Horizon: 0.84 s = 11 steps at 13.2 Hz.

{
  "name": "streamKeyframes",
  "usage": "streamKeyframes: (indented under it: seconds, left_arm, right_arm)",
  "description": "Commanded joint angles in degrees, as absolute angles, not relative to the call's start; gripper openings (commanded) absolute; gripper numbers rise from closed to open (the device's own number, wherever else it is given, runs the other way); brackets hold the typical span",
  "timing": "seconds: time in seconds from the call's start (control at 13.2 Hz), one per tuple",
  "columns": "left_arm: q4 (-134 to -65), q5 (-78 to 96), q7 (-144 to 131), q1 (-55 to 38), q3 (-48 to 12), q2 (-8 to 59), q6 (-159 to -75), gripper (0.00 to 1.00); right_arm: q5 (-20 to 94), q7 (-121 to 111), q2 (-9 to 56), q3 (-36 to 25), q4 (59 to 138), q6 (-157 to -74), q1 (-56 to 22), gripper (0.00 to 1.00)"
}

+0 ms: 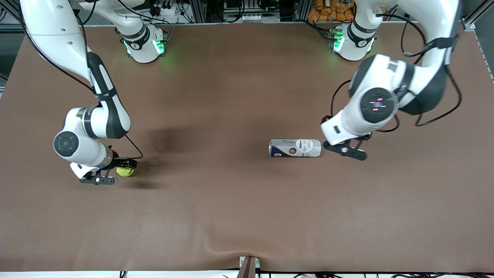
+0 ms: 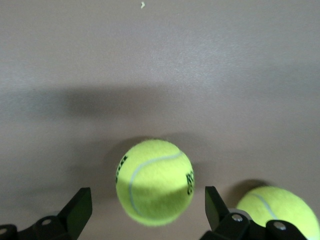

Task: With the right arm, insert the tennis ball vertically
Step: 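Grasp the tennis ball with the right gripper while the left gripper grasps the can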

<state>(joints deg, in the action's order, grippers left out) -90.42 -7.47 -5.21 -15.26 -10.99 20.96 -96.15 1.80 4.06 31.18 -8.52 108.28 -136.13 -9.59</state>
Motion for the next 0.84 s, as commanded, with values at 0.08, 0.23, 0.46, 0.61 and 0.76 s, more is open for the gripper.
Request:
streamKeyframes:
  seconds: [0.08,0.23,0.46,0.61,0.76]
  left_arm:
    - [-89.7,-9.2,-3.9,-16.3,-11.1,22.8,-97.2,1.0]
    - [-90.5,-9.2,2.3,-16.0,-11.1,22.8,-97.2,1.0]
    - [-91.7,-9.1,13.9,-15.0,-11.1,21.7,-97.0,1.0]
    - [-92.2,-9.4,17.0,-15.1,-11.0,21.7,-97.0,1.0]
    - [-91.9,-12.8,23.9,-15.7,-11.0,22.1,-97.1,1.0]
  right_arm:
    - [3.0,4.0,33.7,-8.9,108.0,-138.9,-10.2,1.0]
    - [3.0,3.8,34.3,-8.9,108.0,-139.1,-9.9,1.0]
    - [3.9,4.4,34.2,-8.8,107.4,-138.9,-9.1,0.36]
    - [6.2,4.2,33.9,-8.9,106.6,-138.3,-9.2,0.12]
    - [6.2,4.0,32.6,-8.9,106.3,-138.2,-9.6,0.0]
